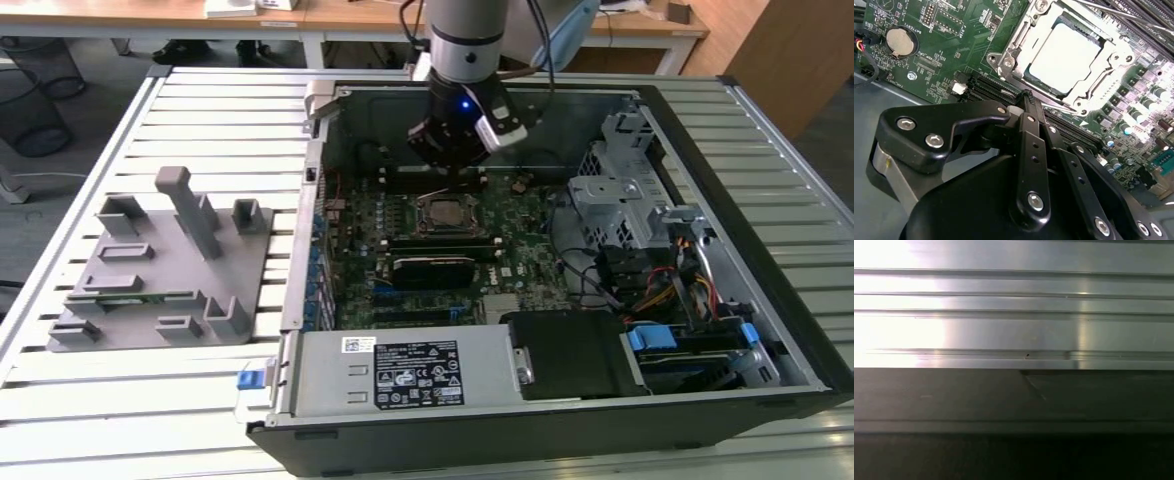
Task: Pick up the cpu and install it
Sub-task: 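Install the first cpu locking lever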
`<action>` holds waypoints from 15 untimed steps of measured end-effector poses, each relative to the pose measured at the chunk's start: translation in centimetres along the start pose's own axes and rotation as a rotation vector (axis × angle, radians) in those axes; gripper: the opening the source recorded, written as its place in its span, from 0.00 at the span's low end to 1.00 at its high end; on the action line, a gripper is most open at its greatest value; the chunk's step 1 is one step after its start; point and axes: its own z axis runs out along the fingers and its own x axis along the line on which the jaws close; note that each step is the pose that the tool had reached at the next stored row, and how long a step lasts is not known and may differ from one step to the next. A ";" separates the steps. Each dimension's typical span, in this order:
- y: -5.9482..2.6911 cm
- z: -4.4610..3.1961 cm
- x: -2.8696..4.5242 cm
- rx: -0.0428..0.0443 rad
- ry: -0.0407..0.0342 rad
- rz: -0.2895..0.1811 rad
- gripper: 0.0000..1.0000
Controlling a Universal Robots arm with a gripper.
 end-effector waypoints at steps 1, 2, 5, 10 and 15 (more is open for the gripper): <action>0.00 0.06 -0.05 0.0009 0.0001 0.000 0.11; 0.00 0.11 -0.09 0.0019 0.0002 0.000 0.11; 0.00 0.23 -0.28 0.0042 0.0010 0.000 0.11; 0.01 0.49 -0.58 0.0042 0.0033 0.000 0.11; 0.01 0.93 -0.58 0.0043 0.0056 0.000 0.11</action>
